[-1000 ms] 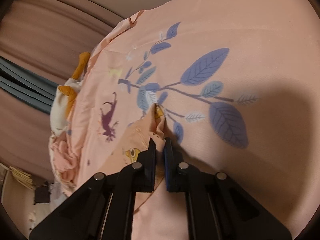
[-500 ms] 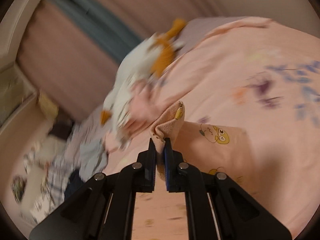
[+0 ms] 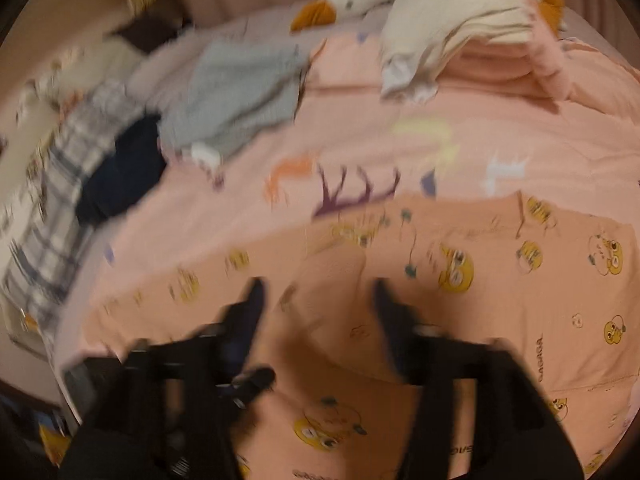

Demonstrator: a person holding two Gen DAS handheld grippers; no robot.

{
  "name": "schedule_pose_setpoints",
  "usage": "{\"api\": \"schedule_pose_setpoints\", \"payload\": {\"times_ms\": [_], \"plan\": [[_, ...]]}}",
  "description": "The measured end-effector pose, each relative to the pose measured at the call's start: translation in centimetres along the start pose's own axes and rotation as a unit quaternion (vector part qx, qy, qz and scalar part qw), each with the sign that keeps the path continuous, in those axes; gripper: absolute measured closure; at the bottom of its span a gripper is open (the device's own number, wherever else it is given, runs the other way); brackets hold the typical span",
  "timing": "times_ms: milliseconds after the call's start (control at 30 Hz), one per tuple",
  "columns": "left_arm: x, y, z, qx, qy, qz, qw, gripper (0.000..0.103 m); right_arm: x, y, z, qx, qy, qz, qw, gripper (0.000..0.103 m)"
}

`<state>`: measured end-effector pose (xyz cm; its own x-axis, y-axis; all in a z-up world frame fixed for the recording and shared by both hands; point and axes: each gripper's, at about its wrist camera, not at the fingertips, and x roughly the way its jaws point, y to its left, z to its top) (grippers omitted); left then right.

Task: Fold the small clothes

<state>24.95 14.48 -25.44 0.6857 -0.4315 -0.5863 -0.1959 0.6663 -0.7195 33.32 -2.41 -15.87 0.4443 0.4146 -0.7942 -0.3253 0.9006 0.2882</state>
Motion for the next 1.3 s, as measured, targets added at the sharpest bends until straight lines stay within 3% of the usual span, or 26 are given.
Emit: {"api": "schedule_pose_setpoints", "payload": {"times_ms": [67, 167, 233, 300, 367, 433, 500, 567, 600, 633, 667, 733, 800, 933, 1000, 1133, 1233, 1300], "plan": [[-0.1, -0.4, -0.2, 0.013, -0.003, 0.009, 0.9999, 0.085, -1.8, -1.3, -0.4, -0.003, -0.014, -0.019, 1.0, 0.041], [-0.3, -1.0, -0.2, 0.03, 0.002, 0.019, 0.9994, 0.085, -6.4, -4.1, -1.1, 0.0, -0.053, -0.05, 0.997, 0.023], [-0.5, -0.9, 0.1, 0.025, 0.016, 0.022, 0.9993, 0.084, -9.3, -6.3, -1.9, -0.005, -0.086, -0.105, 0.991, 0.019], [-1.0, -0.6, 0.4, 0.006, 0.027, 0.02, 0.9994, 0.084, -11.9, -9.4, -3.5, -0.01, -0.11, -0.191, 0.975, 0.021], [-1.8, -0.4, 0.5, -0.003, 0.029, 0.037, 0.9989, 0.084, -12.8, -11.8, -5.0, -0.017, -0.112, -0.221, 0.969, 0.029], [-3.1, -1.1, 0.5, 0.031, 0.013, 0.091, 0.9953, 0.084, -12.8, -14.4, -6.7, -0.023, -0.091, -0.231, 0.968, 0.036], [-4.9, -1.9, 0.2, 0.072, -0.032, 0.172, 0.982, 0.084, -11.9, -16.7, -8.4, -0.027, -0.065, -0.242, 0.968, 0.036], [-6.4, -1.5, 0.1, 0.082, -0.056, 0.218, 0.9708, 0.083, -10.6, -18.8, -9.5, -0.02, -0.048, -0.26, 0.964, 0.037], [-6.9, -1.0, 0.2, 0.074, -0.057, 0.225, 0.97, 0.08, -9.7, -20.0, -10.0, -0.01, -0.039, -0.275, 0.961, 0.047], [-7.7, 0.4, 0.5, 0.043, -0.057, 0.229, 0.9709, 0.076, -9.0, -21.0, -10.3, 0.005, -0.029, -0.287, 0.958, 0.068], [-8.4, 1.6, 0.7, 0.014, -0.062, 0.226, 0.9721, 0.076, -8.6, -22.2, -10.7, 0.032, -0.021, -0.283, 0.958, 0.073], [-10.1, 4.2, 1.2, -0.044, -0.084, 0.197, 0.9759, 0.076, -9.4, -24.3, -11.5, 0.101, -0.059, -0.222, 0.968, 0.072], [-12.2, 6.8, 1.8, -0.099, -0.109, 0.168, 0.9746, 0.076, -9.9, -25.0, -12.0, 0.112, -0.074, -0.203, 0.97, 0.074], [-16.1, 10.4, 2.5, -0.161, -0.176, 0.17, 0.956, 0.073, -10.0, -25.2, -12.8, 0.107, -0.091, -0.196, 0.97, 0.069], [-17.4, 12.5, 2.8, -0.198, -0.21, 0.147, 0.9461, 0.073, -10.1, -25.7, -13.0, 0.117, -0.097, -0.178, 0.972, 0.066], [-17.7, 15.0, 4.0, -0.244, -0.232, 0.088, 0.9375, 0.073, -10.1, -25.9, -13.2, 0.135, -0.102, -0.15, 0.974, 0.064], [-17.0, 14.7, 5.1, -0.227, -0.245, 0.116, 0.9355, 0.076, -9.9, -25.5, -13.1, 0.129, -0.101, -0.158, 0.974, 0.064], [-15.8, 13.8, 5.7, -0.189, -0.242, 0.175, 0.9355, 0.087, -9.6, -24.9, -13.0, 0.116, -0.096, -0.171, 0.974, 0.062]]}}
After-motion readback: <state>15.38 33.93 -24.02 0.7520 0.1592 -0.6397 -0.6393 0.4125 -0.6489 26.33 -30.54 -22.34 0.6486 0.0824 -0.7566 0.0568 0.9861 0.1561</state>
